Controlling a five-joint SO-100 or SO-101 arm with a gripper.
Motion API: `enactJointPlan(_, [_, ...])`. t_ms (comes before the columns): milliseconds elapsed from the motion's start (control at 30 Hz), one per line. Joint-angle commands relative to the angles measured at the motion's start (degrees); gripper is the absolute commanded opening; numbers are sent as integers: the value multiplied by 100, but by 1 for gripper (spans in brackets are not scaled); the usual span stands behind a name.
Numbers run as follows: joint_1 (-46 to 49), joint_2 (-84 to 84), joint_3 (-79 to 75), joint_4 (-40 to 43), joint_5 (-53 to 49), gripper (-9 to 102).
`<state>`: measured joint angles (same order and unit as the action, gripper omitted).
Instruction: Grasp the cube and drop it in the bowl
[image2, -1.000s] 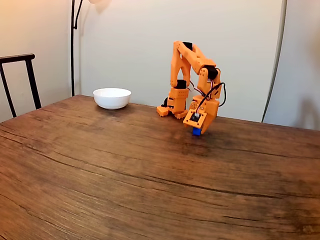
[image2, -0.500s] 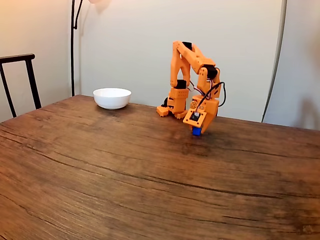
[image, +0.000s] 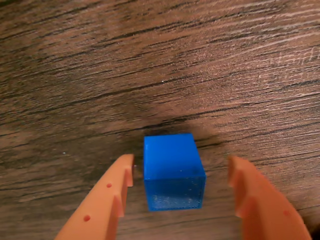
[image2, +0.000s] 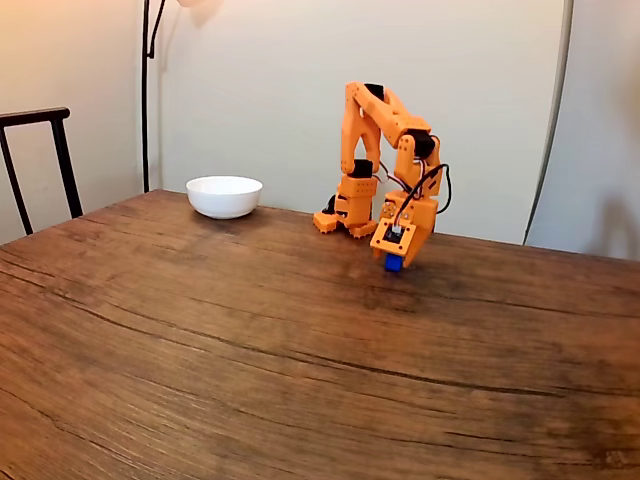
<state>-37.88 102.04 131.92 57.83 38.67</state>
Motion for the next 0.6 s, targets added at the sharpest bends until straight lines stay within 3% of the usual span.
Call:
enactJointPlan(0, [-26, 114, -35, -35, 35, 27])
enactJointPlan(267, [-79, 105, -26, -53, 44, 27])
enactJointPlan(567, [-114, 105, 316, -606, 44, 24])
